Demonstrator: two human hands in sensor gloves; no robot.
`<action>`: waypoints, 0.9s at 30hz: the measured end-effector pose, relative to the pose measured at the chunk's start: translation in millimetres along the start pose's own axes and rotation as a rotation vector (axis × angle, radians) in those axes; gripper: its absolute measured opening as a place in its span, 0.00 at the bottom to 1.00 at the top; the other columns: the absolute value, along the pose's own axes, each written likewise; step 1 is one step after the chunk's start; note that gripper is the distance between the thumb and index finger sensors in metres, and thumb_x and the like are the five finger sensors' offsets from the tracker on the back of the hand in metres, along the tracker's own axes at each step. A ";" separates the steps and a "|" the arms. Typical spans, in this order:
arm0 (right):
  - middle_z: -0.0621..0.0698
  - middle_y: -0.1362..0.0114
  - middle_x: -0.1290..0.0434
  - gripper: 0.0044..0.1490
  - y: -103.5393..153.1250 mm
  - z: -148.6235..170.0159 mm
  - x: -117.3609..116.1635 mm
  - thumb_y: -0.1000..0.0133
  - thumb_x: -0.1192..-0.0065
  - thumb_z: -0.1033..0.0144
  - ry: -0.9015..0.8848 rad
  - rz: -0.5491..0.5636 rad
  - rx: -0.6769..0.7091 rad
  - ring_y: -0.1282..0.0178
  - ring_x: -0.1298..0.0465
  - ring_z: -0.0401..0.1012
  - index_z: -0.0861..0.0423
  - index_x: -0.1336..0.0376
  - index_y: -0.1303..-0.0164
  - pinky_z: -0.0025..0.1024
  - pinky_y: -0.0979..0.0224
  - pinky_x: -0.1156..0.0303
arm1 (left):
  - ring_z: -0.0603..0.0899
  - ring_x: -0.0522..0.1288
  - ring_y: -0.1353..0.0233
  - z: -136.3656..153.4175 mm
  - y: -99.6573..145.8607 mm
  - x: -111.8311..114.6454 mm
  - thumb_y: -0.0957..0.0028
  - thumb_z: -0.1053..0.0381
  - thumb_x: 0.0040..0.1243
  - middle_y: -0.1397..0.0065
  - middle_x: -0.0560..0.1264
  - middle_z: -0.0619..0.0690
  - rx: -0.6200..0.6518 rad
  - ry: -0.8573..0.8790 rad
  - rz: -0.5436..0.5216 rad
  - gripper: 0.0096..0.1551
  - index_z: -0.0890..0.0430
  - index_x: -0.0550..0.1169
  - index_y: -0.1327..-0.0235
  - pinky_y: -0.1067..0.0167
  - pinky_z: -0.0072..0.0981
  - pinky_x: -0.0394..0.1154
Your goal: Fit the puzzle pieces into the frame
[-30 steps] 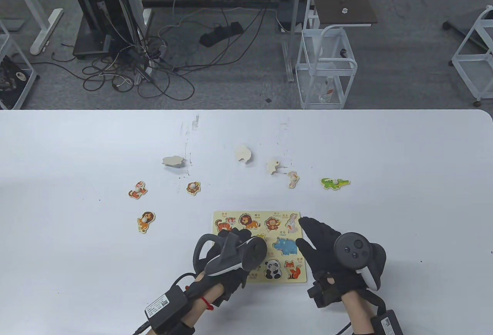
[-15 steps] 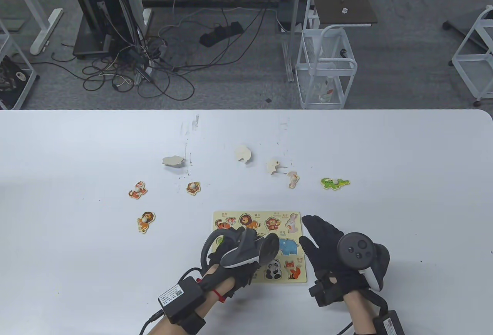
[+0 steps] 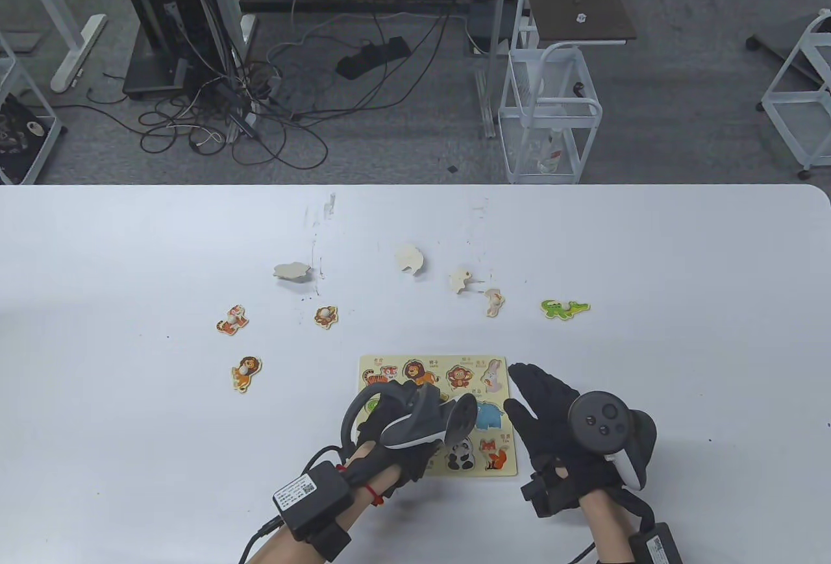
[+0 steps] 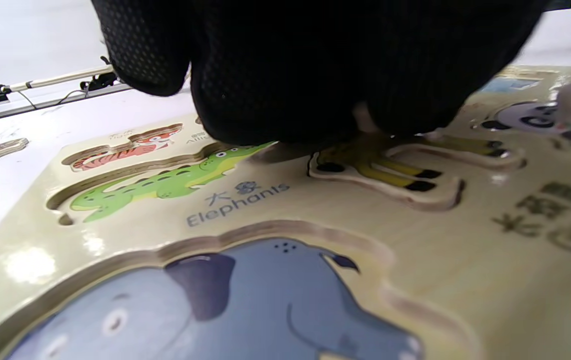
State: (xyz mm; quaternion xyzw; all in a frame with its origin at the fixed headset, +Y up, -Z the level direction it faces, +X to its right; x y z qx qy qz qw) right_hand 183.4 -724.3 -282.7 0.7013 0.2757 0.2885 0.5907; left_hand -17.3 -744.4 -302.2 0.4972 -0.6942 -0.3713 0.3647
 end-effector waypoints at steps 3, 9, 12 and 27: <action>0.57 0.27 0.30 0.40 -0.1 0.1 -0.7 0.52 0.35 0.47 0.003 -0.006 -0.001 0.29 0.28 0.65 0.52 0.34 0.30 0.70 0.30 0.41 | 0.52 0.86 0.51 1.5 0.5 -0.9 0.58 0.43 0.74 0.45 0.85 0.51 -0.003 0.008 -0.010 0.26 0.48 0.85 0.45 0.34 0.52 0.77; 0.57 0.27 0.30 0.40 -0.8 1.7 -3.8 0.52 0.35 0.47 0.017 -0.021 -0.007 0.29 0.28 0.65 0.52 0.34 0.30 0.70 0.31 0.41 | 0.51 0.86 0.51 4.5 3.0 0.1 0.59 0.42 0.74 0.45 0.85 0.49 -0.012 0.027 -0.039 0.26 0.46 0.84 0.46 0.34 0.51 0.77; 0.57 0.27 0.30 0.40 -0.6 1.6 -3.7 0.52 0.35 0.47 0.020 -0.021 -0.009 0.29 0.28 0.66 0.53 0.34 0.30 0.70 0.31 0.41 | 0.51 0.86 0.49 6.2 6.0 2.0 0.59 0.41 0.73 0.43 0.85 0.48 -0.019 0.027 -0.042 0.28 0.46 0.83 0.44 0.33 0.51 0.77; 0.56 0.27 0.31 0.40 0.0 1.2 -8.6 0.52 0.32 0.50 0.084 -0.052 -0.018 0.28 0.29 0.64 0.52 0.35 0.30 0.70 0.29 0.42 | 0.63 0.75 0.25 89.2 86.1 -18.3 0.55 0.31 0.62 0.22 0.70 0.55 -0.100 0.513 -0.318 0.40 0.45 0.74 0.29 0.26 0.58 0.66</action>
Point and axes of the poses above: the tracker on the back of each hand, its own z axis roughly to the little-finger side, its own y axis roughly from the fingertips to the wrist, x = y × z, the point moved 3 cm from there along -y, roughly from the wrist to the fingertips
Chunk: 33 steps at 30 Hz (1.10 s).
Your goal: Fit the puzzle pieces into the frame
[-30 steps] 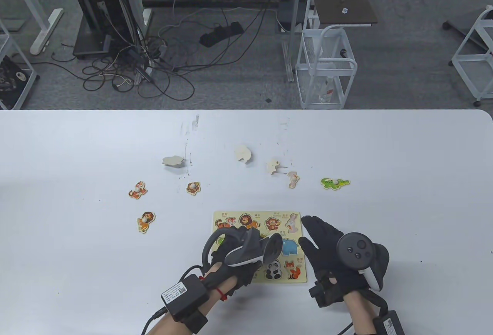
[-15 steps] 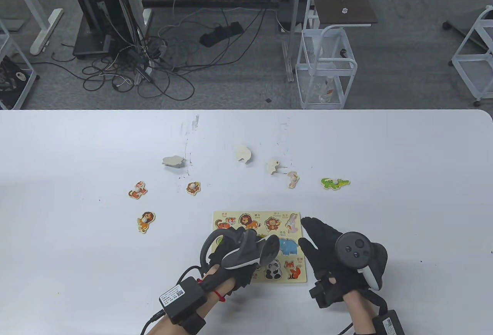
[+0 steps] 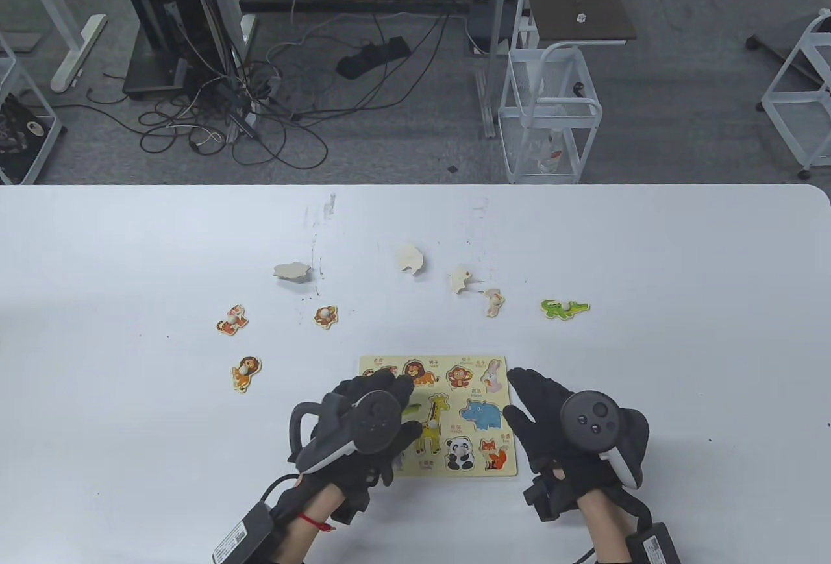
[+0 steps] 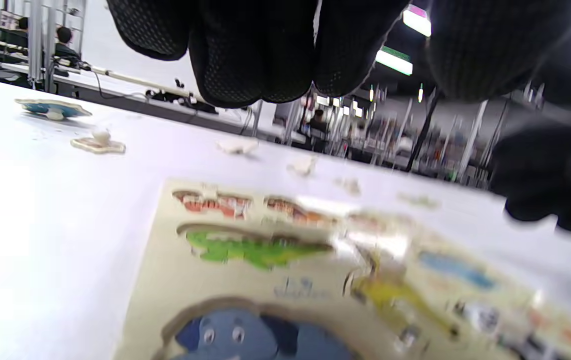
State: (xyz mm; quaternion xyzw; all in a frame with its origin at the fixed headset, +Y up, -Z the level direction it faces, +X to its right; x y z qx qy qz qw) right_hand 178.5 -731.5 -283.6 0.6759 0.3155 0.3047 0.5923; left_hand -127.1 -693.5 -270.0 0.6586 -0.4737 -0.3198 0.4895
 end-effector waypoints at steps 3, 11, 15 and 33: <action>0.56 0.27 0.31 0.40 0.0 1.9 -1.2 0.52 0.32 0.50 0.017 -0.003 -0.008 0.28 0.29 0.64 0.52 0.35 0.30 0.70 0.29 0.42 | 0.64 0.74 0.23 13.3 13.2 -10.2 0.54 0.31 0.61 0.21 0.70 0.55 -0.017 0.066 -0.056 0.39 0.45 0.75 0.29 0.25 0.58 0.65; 0.55 0.27 0.30 0.41 2.1 1.9 11.8 0.54 0.30 0.47 0.052 0.046 -0.011 0.28 0.28 0.65 0.52 0.34 0.30 0.71 0.29 0.42 | 0.66 0.68 0.18 43.7 28.1 -2.9 0.54 0.27 0.58 0.17 0.67 0.55 -0.017 0.157 -0.135 0.39 0.41 0.75 0.28 0.24 0.62 0.61; 0.55 0.25 0.32 0.49 3.3 -6.9 19.9 0.58 0.28 0.37 0.112 0.035 0.028 0.27 0.30 0.66 0.51 0.34 0.29 0.73 0.30 0.43 | 0.68 0.62 0.15 50.2 25.6 10.8 0.54 0.24 0.55 0.14 0.62 0.52 -0.030 0.195 -0.075 0.41 0.38 0.71 0.25 0.24 0.65 0.57; 0.51 0.20 0.38 0.51 -85.9 -30.7 68.8 0.59 0.23 0.45 0.673 -0.095 -0.020 0.22 0.33 0.62 0.44 0.42 0.24 0.69 0.27 0.40 | 0.69 0.62 0.16 43.9 31.8 13.4 0.53 0.26 0.56 0.14 0.61 0.55 0.029 0.140 -0.106 0.40 0.38 0.71 0.25 0.24 0.65 0.56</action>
Point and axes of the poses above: the tracker on the back of each hand, its own z axis roughly to the little-finger side, its own y axis roughly from the fingertips to the wrist, x = y × z, the point moved 3 cm from there along -y, roughly from the wrist to the fingertips
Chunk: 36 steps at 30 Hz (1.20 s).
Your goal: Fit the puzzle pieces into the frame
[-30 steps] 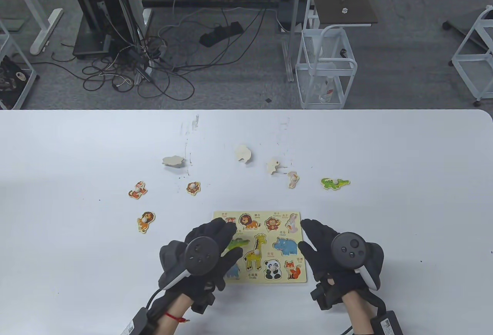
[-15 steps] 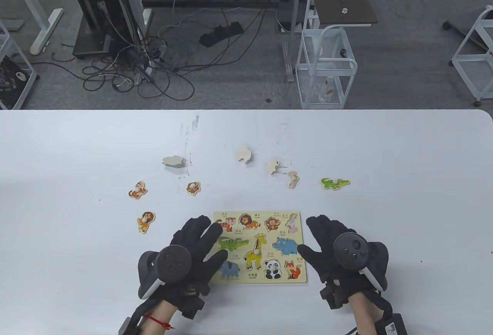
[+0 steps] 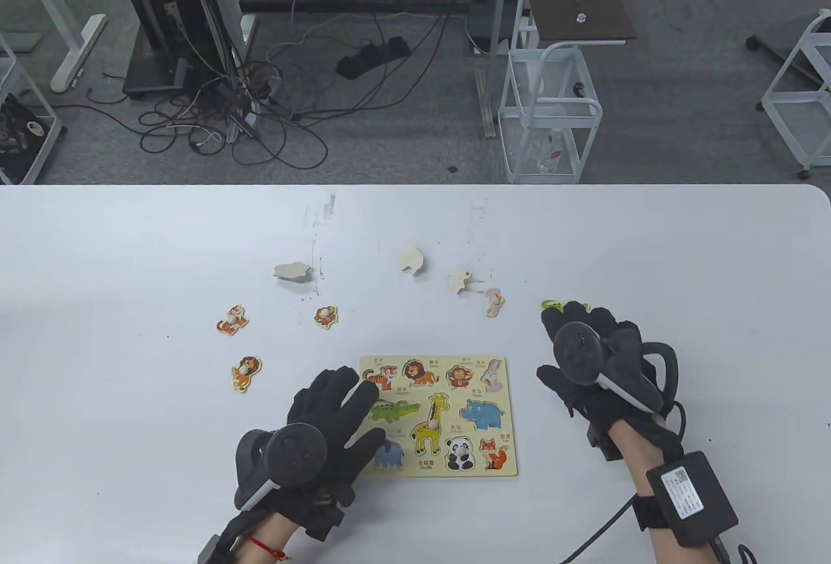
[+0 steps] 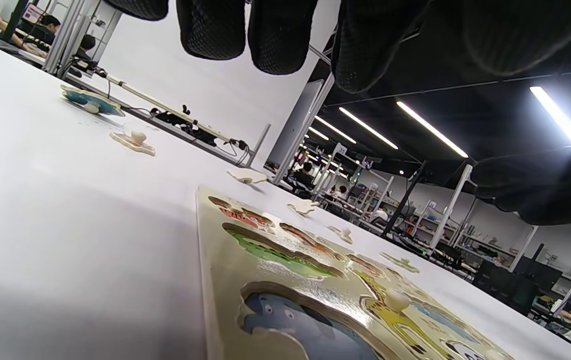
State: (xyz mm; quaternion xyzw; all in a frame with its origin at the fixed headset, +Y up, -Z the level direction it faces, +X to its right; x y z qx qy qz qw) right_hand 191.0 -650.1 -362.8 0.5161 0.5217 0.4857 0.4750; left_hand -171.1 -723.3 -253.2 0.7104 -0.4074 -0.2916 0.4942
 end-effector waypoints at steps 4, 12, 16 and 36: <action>0.51 0.22 0.36 0.47 -37.8 6.0 -14.3 0.57 0.23 0.51 0.035 -0.063 -0.047 0.24 0.30 0.61 0.44 0.41 0.26 0.67 0.28 0.38 | 0.69 0.63 0.16 -5.4 1.3 1.1 0.52 0.28 0.56 0.14 0.62 0.55 0.013 -0.021 0.008 0.40 0.39 0.71 0.25 0.24 0.66 0.57; 0.50 0.33 0.24 0.37 -91.9 23.0 -42.3 0.59 0.20 0.56 0.075 -0.046 -0.172 0.38 0.17 0.54 0.47 0.29 0.37 0.61 0.34 0.28 | 0.69 0.63 0.17 -9.5 2.3 -0.1 0.52 0.28 0.56 0.14 0.62 0.55 0.025 -0.039 0.001 0.39 0.39 0.72 0.25 0.24 0.66 0.57; 0.49 0.37 0.21 0.33 -106.9 28.7 -56.5 0.60 0.19 0.58 0.068 -0.067 -0.214 0.42 0.15 0.52 0.47 0.26 0.42 0.59 0.35 0.27 | 0.69 0.64 0.17 -7.7 1.9 0.2 0.52 0.29 0.56 0.15 0.62 0.55 0.017 -0.040 0.004 0.39 0.39 0.72 0.25 0.24 0.66 0.57; 0.51 0.47 0.15 0.28 -137.6 34.6 -92.4 0.66 0.14 0.59 0.066 -0.102 -0.204 0.60 0.12 0.49 0.49 0.19 0.55 0.55 0.42 0.21 | 0.70 0.65 0.18 4.9 -1.2 -3.3 0.51 0.30 0.56 0.15 0.62 0.55 -0.038 -0.055 0.004 0.37 0.40 0.73 0.27 0.24 0.65 0.57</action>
Point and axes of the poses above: the tracker on the back of each hand, its own z axis roughly to the little-finger side, its own y axis roughly from the fingertips to the wrist, x = y × z, the point moved 3 cm from there along -y, roughly from the wrist to the fingertips
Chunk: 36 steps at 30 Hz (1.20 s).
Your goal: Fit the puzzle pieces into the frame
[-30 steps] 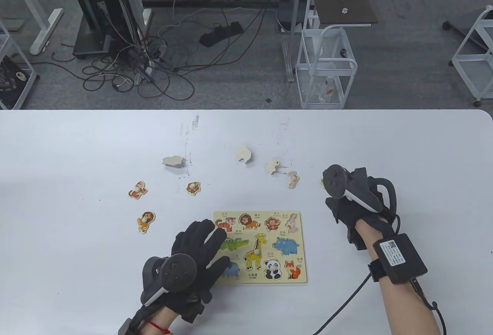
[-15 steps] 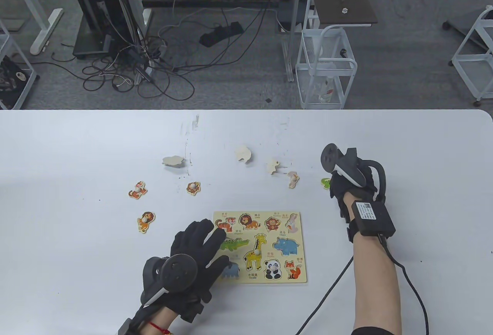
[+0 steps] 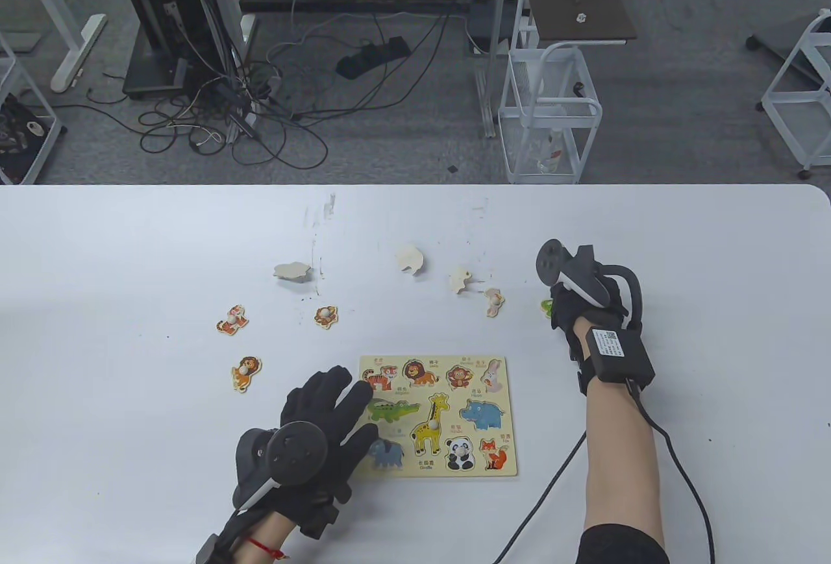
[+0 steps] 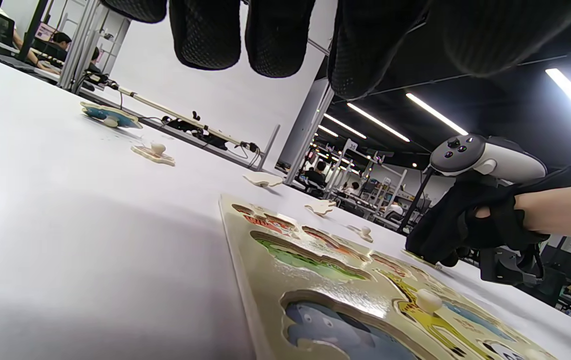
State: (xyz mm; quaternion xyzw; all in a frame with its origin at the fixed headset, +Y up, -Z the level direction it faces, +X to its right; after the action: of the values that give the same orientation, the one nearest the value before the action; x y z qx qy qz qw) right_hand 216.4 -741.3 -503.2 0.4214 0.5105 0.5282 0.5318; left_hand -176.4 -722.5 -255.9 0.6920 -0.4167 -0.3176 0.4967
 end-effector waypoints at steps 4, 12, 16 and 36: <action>0.52 0.49 0.14 0.28 0.5 4.3 0.8 0.67 0.13 0.58 -0.036 0.018 0.004 0.62 0.12 0.49 0.50 0.18 0.56 0.55 0.44 0.21 | 0.70 0.65 0.18 2.3 -0.7 -0.2 0.51 0.30 0.56 0.15 0.62 0.56 -0.015 -0.002 -0.001 0.37 0.40 0.73 0.27 0.24 0.65 0.57; 0.53 0.48 0.15 0.28 34.0 4.8 41.8 0.65 0.13 0.59 -0.205 0.135 0.098 0.60 0.13 0.50 0.52 0.19 0.54 0.56 0.44 0.22 | 0.69 0.66 0.18 2.3 -1.3 -1.7 0.50 0.32 0.57 0.15 0.63 0.51 -0.004 0.021 -0.012 0.34 0.38 0.75 0.29 0.24 0.63 0.58; 0.52 0.47 0.16 0.28 77.9 -6.5 72.5 0.64 0.14 0.58 -0.314 0.203 0.225 0.59 0.13 0.50 0.52 0.20 0.53 0.57 0.43 0.22 | 0.66 0.67 0.18 -2.2 -0.7 -2.6 0.50 0.33 0.58 0.16 0.64 0.51 0.017 0.077 -0.025 0.34 0.40 0.75 0.29 0.23 0.60 0.59; 0.52 0.47 0.16 0.28 287.7 -119.9 45.8 0.64 0.14 0.58 -0.489 0.531 0.662 0.59 0.13 0.50 0.51 0.20 0.53 0.57 0.42 0.22 | 0.54 0.92 0.45 -16.1 -2.2 30.3 0.51 0.36 0.64 0.37 0.86 0.54 -0.013 0.751 0.165 0.37 0.53 0.76 0.32 0.39 0.49 0.82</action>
State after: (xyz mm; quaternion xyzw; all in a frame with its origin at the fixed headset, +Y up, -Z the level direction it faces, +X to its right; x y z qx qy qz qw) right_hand 56.5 -681.8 -238.4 0.7951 0.3862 0.3406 0.3204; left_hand -148.4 -742.3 -253.9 0.7213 -0.2578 -0.0036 0.6429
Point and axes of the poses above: the tracker on the back of each hand, its own z axis roughly to the little-finger side, its own y axis roughly from the fingertips to the wrist, x = y × z, the point moved 3 cm from there along -y, roughly from the wrist to the fingertips
